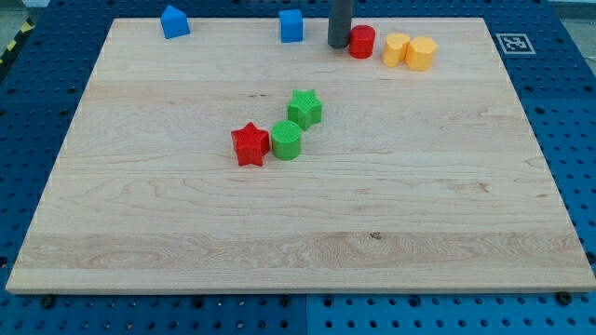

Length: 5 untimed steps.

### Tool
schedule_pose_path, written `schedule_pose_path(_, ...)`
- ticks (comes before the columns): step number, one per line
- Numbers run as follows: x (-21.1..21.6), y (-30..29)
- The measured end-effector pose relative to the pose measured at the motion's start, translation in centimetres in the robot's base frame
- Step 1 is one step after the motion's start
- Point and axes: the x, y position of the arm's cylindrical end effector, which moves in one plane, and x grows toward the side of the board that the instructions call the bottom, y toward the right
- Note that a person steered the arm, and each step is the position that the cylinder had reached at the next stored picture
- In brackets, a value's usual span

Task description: Push the red circle above the yellow heart

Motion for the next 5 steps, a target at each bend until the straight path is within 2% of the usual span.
schedule_pose_path(1, 1.5, 0.0)
schedule_pose_path(5, 0.1, 4.9)
